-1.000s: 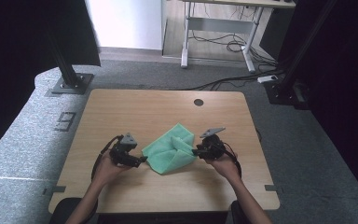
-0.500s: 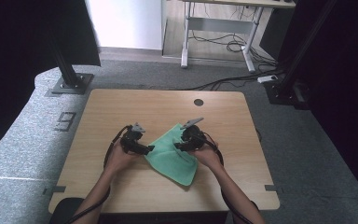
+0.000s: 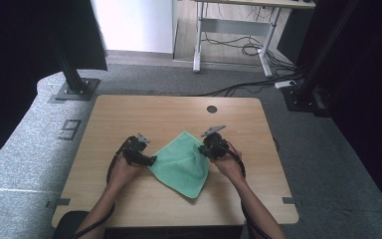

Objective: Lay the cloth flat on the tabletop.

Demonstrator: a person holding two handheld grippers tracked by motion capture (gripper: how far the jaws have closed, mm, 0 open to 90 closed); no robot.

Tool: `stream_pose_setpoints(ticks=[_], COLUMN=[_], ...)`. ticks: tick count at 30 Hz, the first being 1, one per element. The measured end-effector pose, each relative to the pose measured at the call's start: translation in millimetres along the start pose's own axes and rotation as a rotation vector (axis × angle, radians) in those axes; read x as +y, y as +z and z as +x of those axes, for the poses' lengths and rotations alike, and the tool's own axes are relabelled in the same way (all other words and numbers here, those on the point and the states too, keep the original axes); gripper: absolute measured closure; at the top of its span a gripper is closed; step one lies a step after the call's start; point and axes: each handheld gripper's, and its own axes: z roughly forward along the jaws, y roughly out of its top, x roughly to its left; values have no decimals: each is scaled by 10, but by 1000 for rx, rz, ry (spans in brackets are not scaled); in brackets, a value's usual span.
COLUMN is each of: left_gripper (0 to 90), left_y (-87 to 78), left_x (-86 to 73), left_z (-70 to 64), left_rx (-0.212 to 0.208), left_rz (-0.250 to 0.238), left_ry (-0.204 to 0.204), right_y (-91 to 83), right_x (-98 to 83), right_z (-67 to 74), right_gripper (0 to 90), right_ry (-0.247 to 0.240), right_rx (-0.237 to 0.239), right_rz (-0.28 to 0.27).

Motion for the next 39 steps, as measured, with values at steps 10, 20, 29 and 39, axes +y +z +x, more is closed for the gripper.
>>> stream_pose_setpoints(ticks=[10,20,29,39], left_gripper=[162,151,151,149], left_y=[-182,-299,-206,118], left_x=[-203,-300,-61,75], left_z=[-74,-141,-63,-43], left_rx=[39,-28,-56,-7], left_rz=[18,-31,-96,-60], left_ry=[-8,-18,-10,-5], right_y=[-8,40,-118,-58], right_x=[-266,-401,-429,-746], right_z=[-257,-424,-183,229], right_gripper=[828,567,429,313], right_ry=[84,145,96,88], right_rx=[-62,-137,-112,-75], right_rz=[20,21,10,37])
